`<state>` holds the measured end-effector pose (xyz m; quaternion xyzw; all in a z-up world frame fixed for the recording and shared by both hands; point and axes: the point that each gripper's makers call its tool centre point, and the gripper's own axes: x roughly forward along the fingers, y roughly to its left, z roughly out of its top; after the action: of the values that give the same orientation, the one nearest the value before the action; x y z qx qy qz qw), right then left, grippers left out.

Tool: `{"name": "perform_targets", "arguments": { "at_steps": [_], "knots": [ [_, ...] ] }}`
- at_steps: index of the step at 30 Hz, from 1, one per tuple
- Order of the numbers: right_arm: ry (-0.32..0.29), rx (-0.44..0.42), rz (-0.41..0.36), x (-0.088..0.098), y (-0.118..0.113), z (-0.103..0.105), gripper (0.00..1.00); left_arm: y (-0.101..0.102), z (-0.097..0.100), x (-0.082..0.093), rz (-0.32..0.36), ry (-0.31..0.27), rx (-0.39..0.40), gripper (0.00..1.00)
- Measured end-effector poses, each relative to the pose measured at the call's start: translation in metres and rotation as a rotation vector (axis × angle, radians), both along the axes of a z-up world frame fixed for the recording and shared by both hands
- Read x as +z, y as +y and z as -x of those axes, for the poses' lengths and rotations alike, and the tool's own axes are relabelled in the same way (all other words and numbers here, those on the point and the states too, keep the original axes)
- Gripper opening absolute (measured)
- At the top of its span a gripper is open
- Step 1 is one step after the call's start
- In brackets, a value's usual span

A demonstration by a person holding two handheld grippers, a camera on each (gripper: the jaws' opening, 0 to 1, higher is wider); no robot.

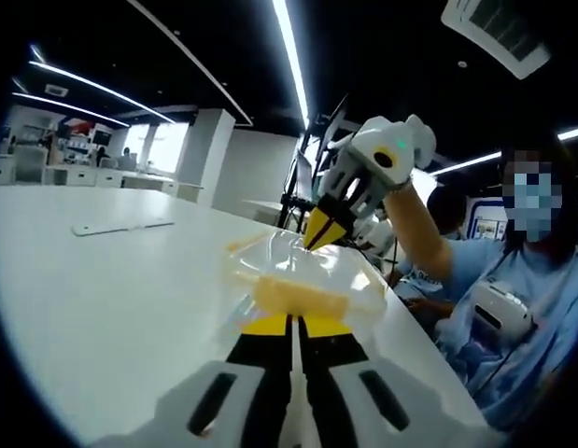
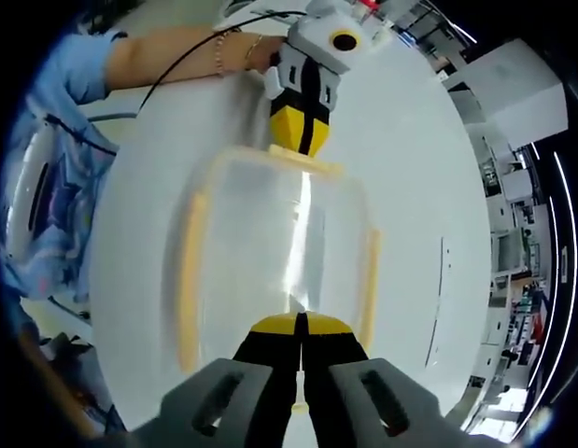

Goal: Snap each plastic latch of the storage box into its locked position after aligning the lid with the box until every specified latch is closed and the lid sits flush.

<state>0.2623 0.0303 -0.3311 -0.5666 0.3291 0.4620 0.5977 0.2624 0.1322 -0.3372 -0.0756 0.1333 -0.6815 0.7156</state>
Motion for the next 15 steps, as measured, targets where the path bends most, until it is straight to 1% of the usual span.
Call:
{"name": "perform_targets", "arguments": {
  "at_steps": [3,8,9,12,15],
  "knots": [
    [-0.001,0.001,0.007,0.0004,-0.0004,-0.0002,0.0,-0.001,0.0018,-0.0009,0.01,0.021,-0.003,0.02],
    [0.008,-0.003,-0.022,0.001,-0.0004,-0.0003,0.0,0.0001,0.0003,-0.0004,0.011,0.023,-0.001,0.02],
    [0.01,-0.003,-0.023,0.001,-0.0001,0.0,0.0,0.0001,-0.0001,-0.0007,0.013,0.032,0.001,0.01],
    [0.012,0.001,-0.014,0.0007,0.0005,0.0004,0.0,0.0003,-0.0015,-0.0008,0.015,0.039,0.005,0.01],
    [0.016,0.002,-0.001,0.0006,0.0008,0.0005,0.0,0.0013,-0.0027,0.0001,0.008,0.032,0.008,0.01]
  ]
}}
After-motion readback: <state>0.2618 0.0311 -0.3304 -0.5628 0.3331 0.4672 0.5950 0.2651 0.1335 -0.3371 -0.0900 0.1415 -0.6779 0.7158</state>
